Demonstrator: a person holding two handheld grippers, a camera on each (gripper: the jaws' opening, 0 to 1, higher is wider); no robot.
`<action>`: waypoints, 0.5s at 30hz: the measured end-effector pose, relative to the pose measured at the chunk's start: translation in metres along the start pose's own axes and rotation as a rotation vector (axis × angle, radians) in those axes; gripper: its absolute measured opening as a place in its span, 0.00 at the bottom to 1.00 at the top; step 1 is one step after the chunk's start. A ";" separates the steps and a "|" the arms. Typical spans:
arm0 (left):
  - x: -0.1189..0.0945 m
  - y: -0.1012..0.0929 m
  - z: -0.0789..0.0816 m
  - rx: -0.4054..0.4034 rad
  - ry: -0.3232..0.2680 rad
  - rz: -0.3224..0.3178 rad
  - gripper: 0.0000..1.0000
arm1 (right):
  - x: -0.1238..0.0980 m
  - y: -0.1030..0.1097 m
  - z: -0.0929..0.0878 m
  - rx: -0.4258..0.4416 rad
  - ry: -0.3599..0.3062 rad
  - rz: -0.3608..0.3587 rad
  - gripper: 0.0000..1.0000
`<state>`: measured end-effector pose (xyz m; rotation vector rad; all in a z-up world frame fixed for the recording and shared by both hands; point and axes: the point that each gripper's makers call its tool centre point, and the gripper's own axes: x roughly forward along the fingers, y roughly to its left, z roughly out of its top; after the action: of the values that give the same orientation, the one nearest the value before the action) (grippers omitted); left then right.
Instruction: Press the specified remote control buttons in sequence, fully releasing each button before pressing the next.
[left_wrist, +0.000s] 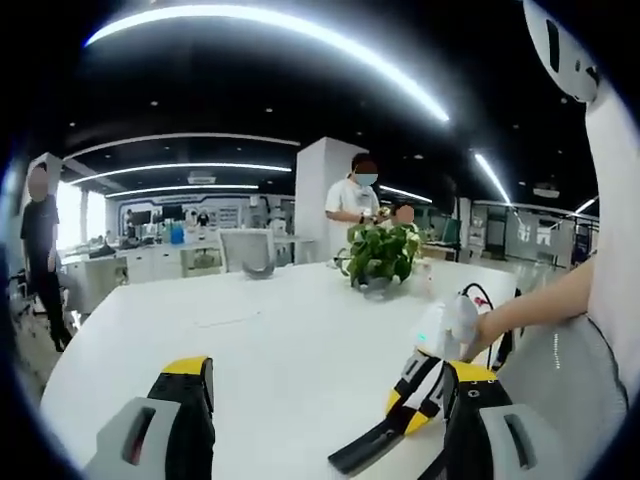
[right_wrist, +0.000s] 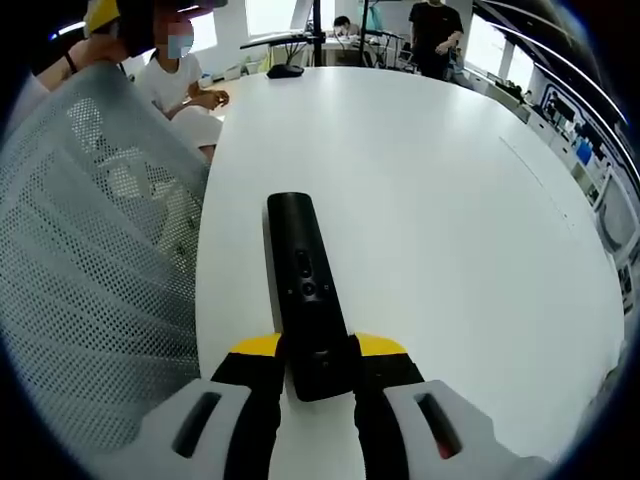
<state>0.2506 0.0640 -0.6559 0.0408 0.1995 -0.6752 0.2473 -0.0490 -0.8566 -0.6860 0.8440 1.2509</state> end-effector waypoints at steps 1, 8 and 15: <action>-0.001 0.000 0.000 -0.002 0.001 0.000 1.00 | 0.000 0.000 0.000 0.002 0.000 -0.001 0.26; -0.003 0.004 -0.006 -0.018 0.002 -0.007 1.00 | 0.000 0.001 0.001 0.017 0.004 -0.012 0.26; -0.003 0.000 -0.008 -0.008 0.013 -0.027 1.00 | 0.000 0.001 0.001 0.029 -0.021 -0.020 0.26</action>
<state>0.2467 0.0670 -0.6631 0.0349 0.2151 -0.7013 0.2466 -0.0483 -0.8565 -0.6559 0.8343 1.2236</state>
